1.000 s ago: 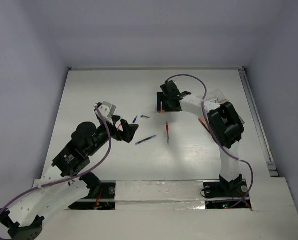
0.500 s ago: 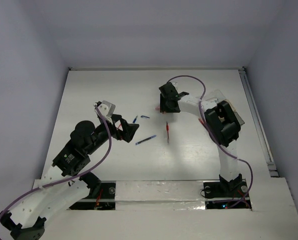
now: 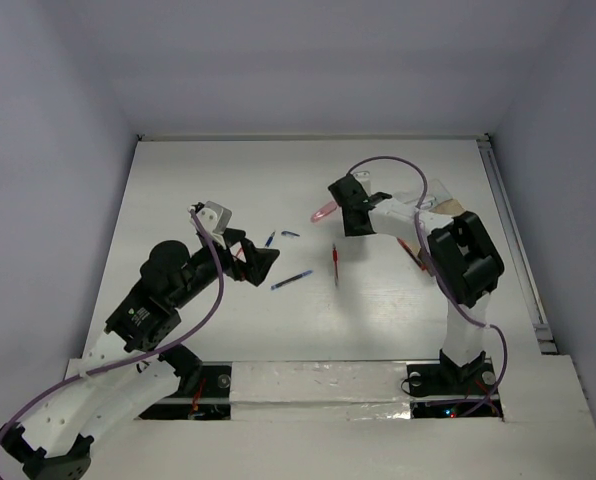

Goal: Sort the stationery into containers
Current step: Pick up the pen from the center of the board.

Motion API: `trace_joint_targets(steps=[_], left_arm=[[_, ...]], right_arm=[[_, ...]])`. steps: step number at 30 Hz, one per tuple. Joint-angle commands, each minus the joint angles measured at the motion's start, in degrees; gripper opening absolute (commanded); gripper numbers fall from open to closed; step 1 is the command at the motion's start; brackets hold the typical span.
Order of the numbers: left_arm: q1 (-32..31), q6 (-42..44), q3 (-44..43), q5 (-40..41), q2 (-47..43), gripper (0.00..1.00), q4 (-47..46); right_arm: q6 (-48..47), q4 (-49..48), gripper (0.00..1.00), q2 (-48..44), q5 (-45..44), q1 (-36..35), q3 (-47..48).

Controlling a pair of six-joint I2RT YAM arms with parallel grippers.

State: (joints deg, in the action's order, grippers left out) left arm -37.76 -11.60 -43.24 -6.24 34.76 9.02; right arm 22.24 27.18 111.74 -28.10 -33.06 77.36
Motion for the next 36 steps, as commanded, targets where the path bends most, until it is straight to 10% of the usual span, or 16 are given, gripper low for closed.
trace_joint_targets(steps=[1, 10, 36], left_arm=[[0.32, 0.17, 0.53, -1.67, 0.3, 0.99, -3.3], [0.84, 0.26, 0.53, -2.11, 0.66, 0.99, -3.39], [1.9, -4.57, 0.88, -4.22, 2.94, 0.99, -6.11]], right_arm=[[-2.37, 0.51, 0.44, -4.86, -4.34, 0.1, -0.54], [-4.66, -6.79, 0.61, -3.74, 16.4, 5.1, 0.85], [-10.28, -9.95, 0.25, 1.11, 19.57, 6.69, -1.6]])
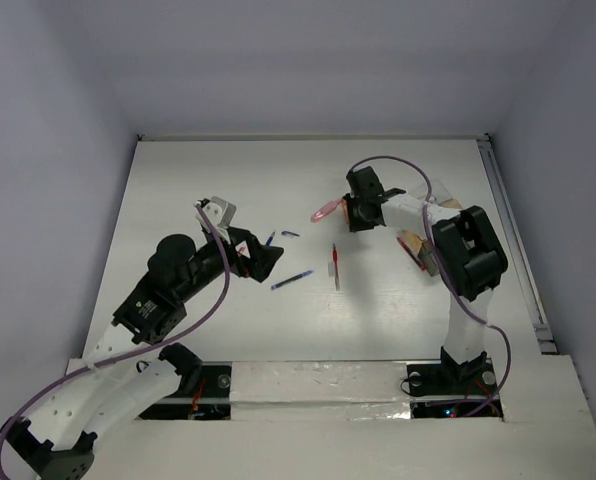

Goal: Sort the stationery into containers
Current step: Pick up the pen from the center of the board.

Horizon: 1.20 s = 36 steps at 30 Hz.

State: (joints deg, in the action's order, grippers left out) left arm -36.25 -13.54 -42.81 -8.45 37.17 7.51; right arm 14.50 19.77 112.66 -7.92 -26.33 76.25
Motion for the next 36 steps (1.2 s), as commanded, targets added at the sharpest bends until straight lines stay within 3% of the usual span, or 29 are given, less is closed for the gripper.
trace_joint_targets(steps=[1, 10, 13, 15, 22, 31, 36], left_arm=[[0.39, -3.41, 0.44, -2.53, 0.71, 0.99, -5.22], [0.39, -11.24, 1.67, -2.71, 3.61, 0.99, -7.16], [0.39, -15.01, 2.99, -2.28, 4.4, 0.99, -10.39], [0.39, -18.71, 4.39, -1.49, 4.49, 0.99, -12.42], [0.39, -22.58, 6.95, -1.31, 6.6, 0.99, -20.33], [0.39, -23.03, 4.67, -4.83, 16.35, 0.99, -27.81], [0.39, -21.27, 2.64, -4.65, 16.53, 0.9, -30.88]], right_arm=[[-3.07, -2.89, 0.24, -0.07, -0.43, -0.04, -1.01], [-4.22, -5.88, 0.2, -1.66, 2.91, 0.49, -2.51], [-3.96, -6.58, 0.04, -2.18, 3.0, 0.49, -3.47], [-3.43, -7.37, 0.0, -4.37, 2.91, 0.49, -4.96], [-1.76, -9.66, 0.0, -19.48, 5.02, 0.49, -12.87], [-2.28, -4.66, 0.0, -35.3, 11.42, -6.18, -18.85], [-3.34, -0.27, 0.0, -40.67, 16.44, -9.53, -18.5]])
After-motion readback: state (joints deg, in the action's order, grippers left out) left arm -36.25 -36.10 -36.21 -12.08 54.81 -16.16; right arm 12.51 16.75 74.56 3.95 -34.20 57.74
